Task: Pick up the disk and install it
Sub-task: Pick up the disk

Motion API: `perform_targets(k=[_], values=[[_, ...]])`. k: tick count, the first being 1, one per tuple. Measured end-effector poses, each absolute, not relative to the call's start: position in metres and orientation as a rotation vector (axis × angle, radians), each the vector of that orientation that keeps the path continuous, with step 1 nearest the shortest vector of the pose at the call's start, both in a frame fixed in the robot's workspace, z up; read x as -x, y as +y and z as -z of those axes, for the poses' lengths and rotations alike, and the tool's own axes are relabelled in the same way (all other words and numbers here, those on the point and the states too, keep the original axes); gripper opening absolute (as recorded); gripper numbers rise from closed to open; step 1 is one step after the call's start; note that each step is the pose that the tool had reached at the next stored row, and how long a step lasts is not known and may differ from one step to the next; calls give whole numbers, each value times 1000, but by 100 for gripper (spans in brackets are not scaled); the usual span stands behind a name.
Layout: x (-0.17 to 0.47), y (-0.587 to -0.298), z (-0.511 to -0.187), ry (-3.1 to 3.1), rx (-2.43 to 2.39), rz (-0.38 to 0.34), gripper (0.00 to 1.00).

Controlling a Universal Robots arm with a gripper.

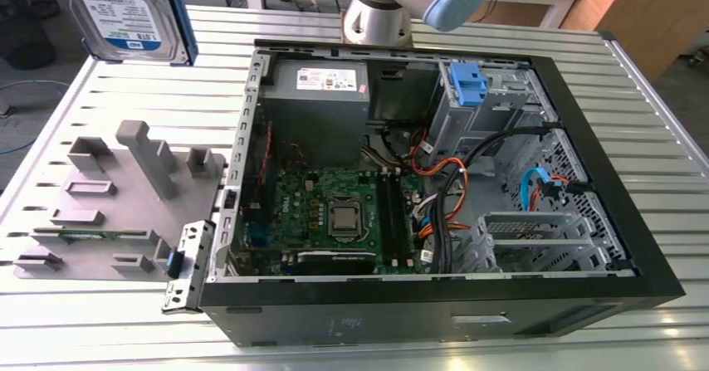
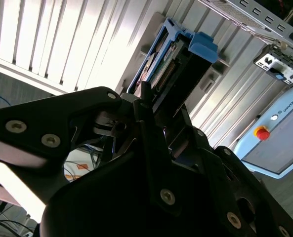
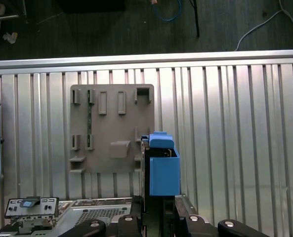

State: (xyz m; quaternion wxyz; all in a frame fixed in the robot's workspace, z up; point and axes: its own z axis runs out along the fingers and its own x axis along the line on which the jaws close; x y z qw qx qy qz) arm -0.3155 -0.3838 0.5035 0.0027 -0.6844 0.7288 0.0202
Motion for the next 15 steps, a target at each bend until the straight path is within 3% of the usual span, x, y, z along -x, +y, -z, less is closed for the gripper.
perform_targets(k=[15], values=[[296,-384,-503,2286,2146,-63,35]])
